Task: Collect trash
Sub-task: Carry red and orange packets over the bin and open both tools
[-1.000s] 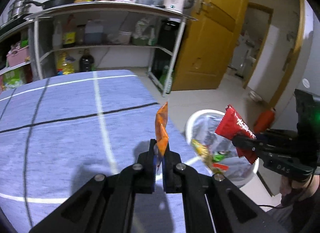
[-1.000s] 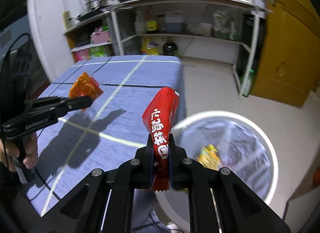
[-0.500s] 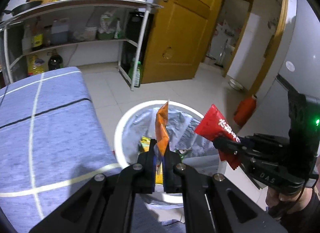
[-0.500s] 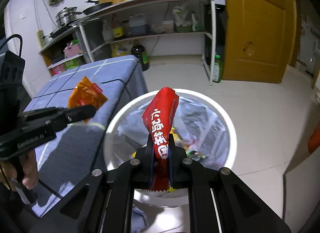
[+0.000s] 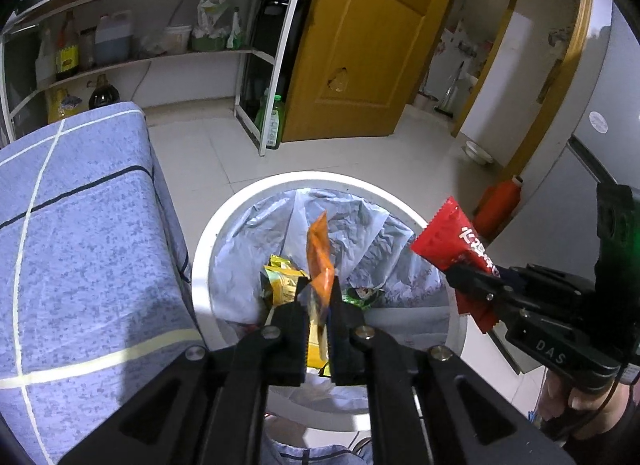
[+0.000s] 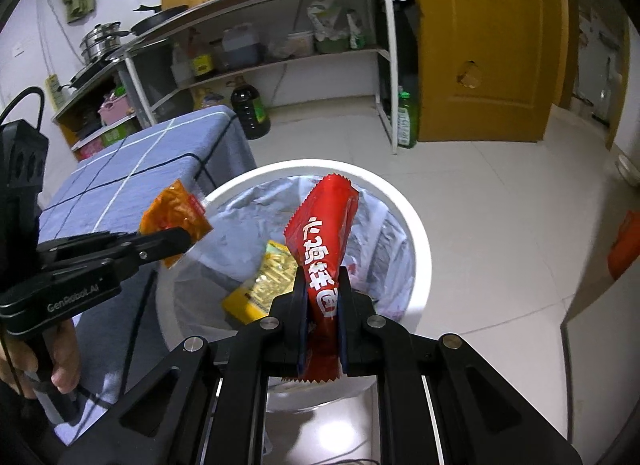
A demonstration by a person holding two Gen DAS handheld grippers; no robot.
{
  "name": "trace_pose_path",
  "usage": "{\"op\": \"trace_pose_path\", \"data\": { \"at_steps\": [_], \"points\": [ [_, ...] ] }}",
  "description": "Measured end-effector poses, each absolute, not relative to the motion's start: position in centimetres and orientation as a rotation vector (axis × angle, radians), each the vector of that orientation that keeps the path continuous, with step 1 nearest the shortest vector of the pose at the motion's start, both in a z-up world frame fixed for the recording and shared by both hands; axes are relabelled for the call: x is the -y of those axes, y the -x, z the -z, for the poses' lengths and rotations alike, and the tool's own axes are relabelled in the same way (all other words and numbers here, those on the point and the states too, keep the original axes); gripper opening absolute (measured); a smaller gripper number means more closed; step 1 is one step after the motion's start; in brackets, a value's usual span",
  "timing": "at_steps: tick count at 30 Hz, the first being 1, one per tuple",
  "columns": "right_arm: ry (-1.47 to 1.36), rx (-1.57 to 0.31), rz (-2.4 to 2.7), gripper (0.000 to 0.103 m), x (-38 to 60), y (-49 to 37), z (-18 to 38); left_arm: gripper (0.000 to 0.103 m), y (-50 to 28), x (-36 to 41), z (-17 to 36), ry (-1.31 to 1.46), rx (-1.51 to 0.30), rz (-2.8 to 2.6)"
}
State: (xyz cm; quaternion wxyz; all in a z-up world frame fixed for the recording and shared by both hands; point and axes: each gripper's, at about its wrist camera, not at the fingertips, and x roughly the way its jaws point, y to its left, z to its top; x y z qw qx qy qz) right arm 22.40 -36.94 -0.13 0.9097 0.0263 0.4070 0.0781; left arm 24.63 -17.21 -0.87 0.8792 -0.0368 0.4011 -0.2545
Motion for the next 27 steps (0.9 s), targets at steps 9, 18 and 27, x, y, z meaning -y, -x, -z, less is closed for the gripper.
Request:
{"op": "trace_pose_path", "data": {
  "at_steps": [9,18,27],
  "points": [
    [-0.030,-0.842,-0.150,0.022,36.7,-22.3,0.4,0.034,-24.3,17.2,1.0,0.087,-0.838,0.513],
    [-0.019,-0.832,-0.145,0.031,36.5,-21.7,0.2,0.045,-24.1,16.8,0.9,0.094,-0.839,0.499],
    [-0.007,-0.800,-0.156,0.032,36.2,-21.1,-0.8,0.046,-23.3,16.3,-0.3,0.102,-0.813,0.504]
  ]
}}
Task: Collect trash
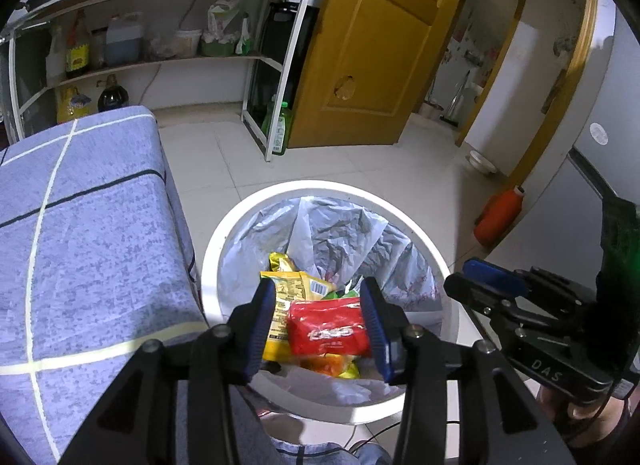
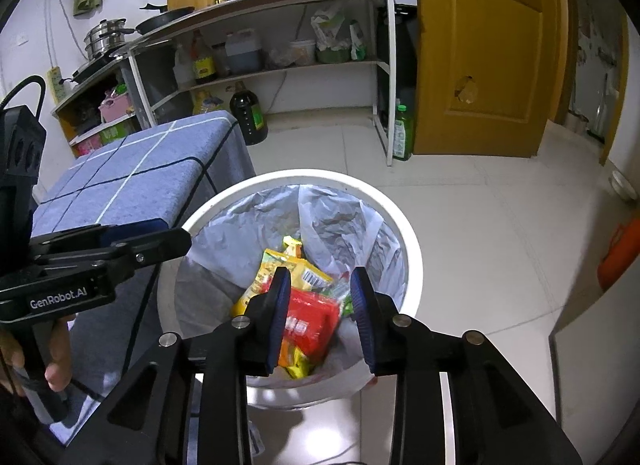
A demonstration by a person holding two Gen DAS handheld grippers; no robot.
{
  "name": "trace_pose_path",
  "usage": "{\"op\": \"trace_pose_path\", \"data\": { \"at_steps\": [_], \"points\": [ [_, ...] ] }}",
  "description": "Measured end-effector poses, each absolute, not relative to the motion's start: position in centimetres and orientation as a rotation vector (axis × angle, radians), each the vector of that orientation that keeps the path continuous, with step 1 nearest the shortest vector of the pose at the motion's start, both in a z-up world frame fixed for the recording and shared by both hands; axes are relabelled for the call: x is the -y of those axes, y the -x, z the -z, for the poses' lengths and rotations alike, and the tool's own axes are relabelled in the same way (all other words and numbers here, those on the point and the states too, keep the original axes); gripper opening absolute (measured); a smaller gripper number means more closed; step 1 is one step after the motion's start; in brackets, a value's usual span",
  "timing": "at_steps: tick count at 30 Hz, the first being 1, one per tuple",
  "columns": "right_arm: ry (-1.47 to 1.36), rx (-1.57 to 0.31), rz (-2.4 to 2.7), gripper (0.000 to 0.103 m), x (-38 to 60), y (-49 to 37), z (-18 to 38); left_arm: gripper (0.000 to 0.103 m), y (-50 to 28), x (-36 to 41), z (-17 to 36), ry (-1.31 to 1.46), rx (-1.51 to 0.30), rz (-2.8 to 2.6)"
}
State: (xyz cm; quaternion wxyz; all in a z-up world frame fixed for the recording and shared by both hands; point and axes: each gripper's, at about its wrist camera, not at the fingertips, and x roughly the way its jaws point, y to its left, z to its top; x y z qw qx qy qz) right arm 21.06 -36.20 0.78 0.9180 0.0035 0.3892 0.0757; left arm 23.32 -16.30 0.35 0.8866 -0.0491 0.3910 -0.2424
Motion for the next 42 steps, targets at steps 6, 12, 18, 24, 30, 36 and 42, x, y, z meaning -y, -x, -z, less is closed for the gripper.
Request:
{"op": "trace_pose_path", "data": {
  "at_steps": [6,12,18,24,30,36,42],
  "points": [
    [0.002,-0.784,-0.166,0.033,35.6,-20.5,-1.6,0.050,-22.2,15.1,-1.7,0.102,-0.780,0.495],
    [0.014,-0.757,-0.185,0.033,34.5,-19.6,-2.8,0.051,-20.8,13.1,-3.0,0.101,-0.747,0.467],
    [0.009,-0.737,-0.214,0.033,32.7,-18.5,-3.8,0.051,-19.3,10.5,-3.8,0.108,-0.722,0.420],
    [0.011,-0.717,-0.261,0.033,30.1,-17.6,-4.7,0.051,-17.6,7.4,-4.4,0.111,-0.694,0.364],
    [0.025,-0.709,-0.338,0.033,26.0,-16.8,-5.2,0.051,-15.8,3.4,-4.2,0.105,-0.675,0.276],
    [0.053,-0.730,-0.421,0.033,21.2,-16.3,-4.8,0.052,-13.7,-1.2,-3.4,0.120,-0.673,0.166],
    [0.087,-0.749,-0.485,0.033,16.7,-16.2,-4.2,0.052,-12.6,-4.9,-2.7,0.132,-0.679,0.074]
  ]
}}
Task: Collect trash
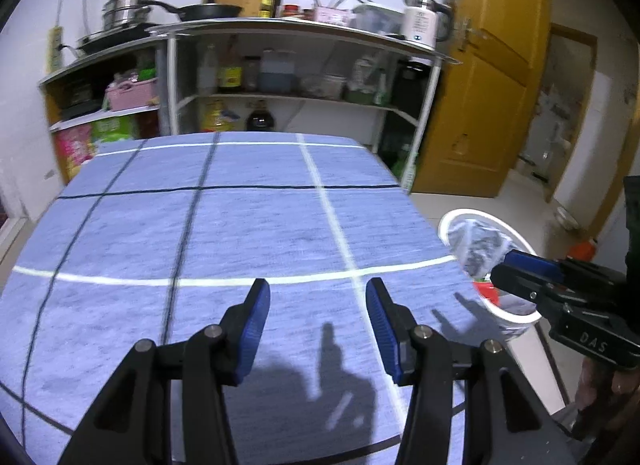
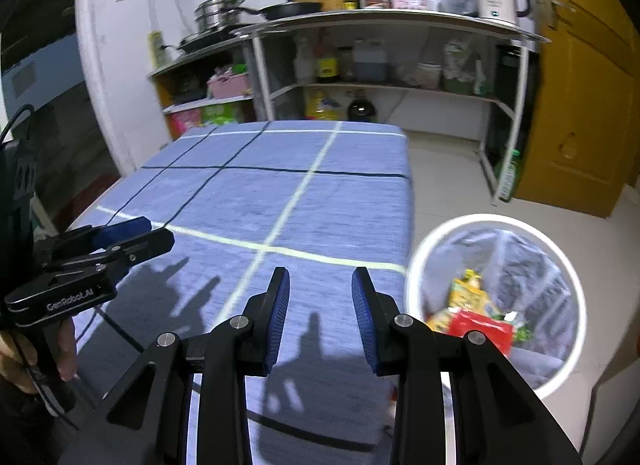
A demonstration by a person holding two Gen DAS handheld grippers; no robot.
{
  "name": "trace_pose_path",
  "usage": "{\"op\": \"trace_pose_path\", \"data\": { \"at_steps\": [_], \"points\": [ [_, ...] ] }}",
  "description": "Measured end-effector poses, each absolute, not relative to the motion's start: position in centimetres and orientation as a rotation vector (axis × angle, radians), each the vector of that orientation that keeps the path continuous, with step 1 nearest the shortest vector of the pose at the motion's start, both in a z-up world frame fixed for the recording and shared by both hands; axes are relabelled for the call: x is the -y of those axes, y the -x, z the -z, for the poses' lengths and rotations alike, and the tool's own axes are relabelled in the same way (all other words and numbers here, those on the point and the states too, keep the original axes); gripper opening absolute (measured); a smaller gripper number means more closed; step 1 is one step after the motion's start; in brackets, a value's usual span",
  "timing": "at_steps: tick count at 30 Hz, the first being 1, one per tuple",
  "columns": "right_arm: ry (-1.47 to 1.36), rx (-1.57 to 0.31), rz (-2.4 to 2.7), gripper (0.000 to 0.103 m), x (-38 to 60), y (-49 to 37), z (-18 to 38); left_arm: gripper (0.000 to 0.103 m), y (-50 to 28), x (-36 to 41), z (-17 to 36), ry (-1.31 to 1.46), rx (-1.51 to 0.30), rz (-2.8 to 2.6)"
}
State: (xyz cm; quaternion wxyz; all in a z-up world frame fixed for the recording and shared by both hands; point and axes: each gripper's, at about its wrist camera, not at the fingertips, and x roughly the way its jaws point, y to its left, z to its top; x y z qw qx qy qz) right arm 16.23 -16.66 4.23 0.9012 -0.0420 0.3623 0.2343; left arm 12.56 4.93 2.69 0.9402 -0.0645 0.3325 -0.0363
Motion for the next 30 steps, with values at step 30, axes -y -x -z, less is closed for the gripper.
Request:
{"op": "trace_pose_path", "data": {
  "at_steps": [30],
  "points": [
    [0.197,-0.926,-0.413,0.034,10.2,-21.5,2.3,0.056,-14.0,-11.2,2.6,0.150,-0.854,-0.115]
  ]
}}
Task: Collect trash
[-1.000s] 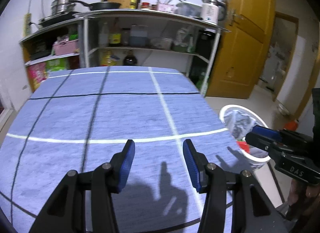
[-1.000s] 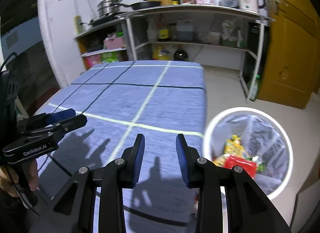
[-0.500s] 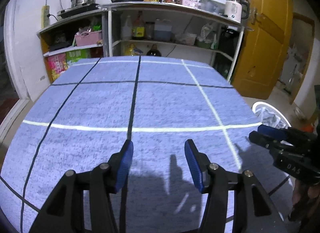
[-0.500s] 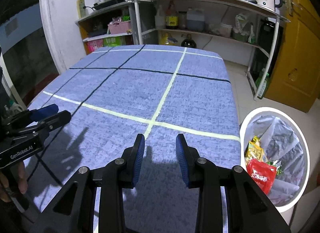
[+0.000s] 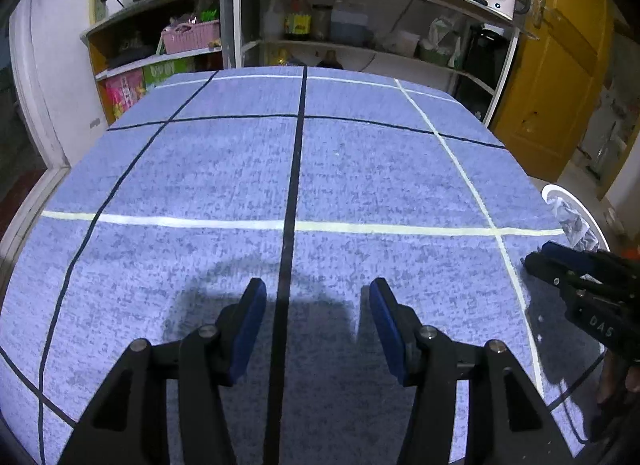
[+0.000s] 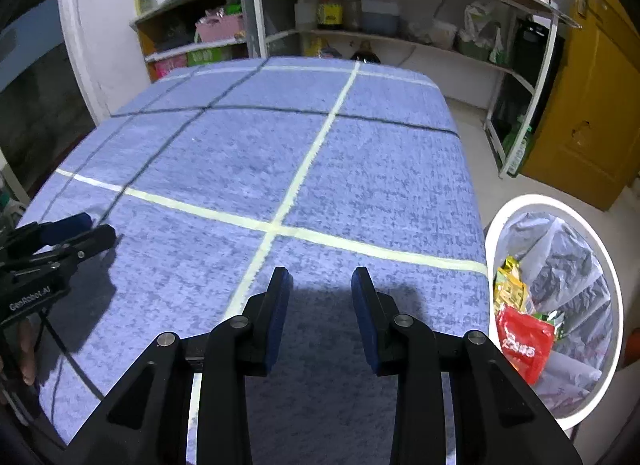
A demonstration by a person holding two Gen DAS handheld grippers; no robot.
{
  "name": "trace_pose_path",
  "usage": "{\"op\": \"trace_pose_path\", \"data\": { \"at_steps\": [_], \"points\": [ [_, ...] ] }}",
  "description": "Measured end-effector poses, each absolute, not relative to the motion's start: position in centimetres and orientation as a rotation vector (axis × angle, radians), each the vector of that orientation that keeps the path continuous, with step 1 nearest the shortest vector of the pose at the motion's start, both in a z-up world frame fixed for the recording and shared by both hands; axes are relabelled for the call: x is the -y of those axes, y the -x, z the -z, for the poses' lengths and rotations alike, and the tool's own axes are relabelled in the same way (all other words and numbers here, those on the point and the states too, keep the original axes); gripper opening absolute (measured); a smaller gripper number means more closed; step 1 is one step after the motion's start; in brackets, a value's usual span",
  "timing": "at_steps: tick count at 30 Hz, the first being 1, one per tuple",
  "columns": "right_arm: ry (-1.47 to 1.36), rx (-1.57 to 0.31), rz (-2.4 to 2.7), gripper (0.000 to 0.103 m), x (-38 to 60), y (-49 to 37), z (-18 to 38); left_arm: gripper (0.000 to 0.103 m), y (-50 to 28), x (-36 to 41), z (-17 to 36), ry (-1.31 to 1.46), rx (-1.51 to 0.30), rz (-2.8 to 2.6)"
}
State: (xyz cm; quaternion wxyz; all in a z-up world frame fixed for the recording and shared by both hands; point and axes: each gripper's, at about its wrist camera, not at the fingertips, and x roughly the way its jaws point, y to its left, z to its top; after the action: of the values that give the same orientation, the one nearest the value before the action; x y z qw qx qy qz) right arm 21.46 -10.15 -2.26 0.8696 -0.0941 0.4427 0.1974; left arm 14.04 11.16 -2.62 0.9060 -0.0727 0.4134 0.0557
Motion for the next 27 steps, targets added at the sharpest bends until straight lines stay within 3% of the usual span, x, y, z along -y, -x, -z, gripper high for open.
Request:
{"op": "trace_pose_path", "data": {
  "at_steps": [5,10,18,27],
  "points": [
    [0.194,-0.925,-0.395,0.036,10.2,-21.7,2.3,0.061,-14.4,-11.1,2.7,0.145,-0.869,-0.108],
    [0.188,-0.930,-0.363,0.049,10.2,-22.1,2.3,0.067,-14.8,-10.6,2.6,0.113,-0.884,-0.100],
    [0.176,-0.937,-0.334,0.059,10.6,-22.3,2.4,0.077,-15.2,-9.7,2.8,0.049,-0.902,-0.100],
    [0.185,-0.943,-0.354,0.070,10.3,-22.2,2.5,0.081,-15.0,-9.8,2.8,0.053,-0.900,-0.097]
  ]
}}
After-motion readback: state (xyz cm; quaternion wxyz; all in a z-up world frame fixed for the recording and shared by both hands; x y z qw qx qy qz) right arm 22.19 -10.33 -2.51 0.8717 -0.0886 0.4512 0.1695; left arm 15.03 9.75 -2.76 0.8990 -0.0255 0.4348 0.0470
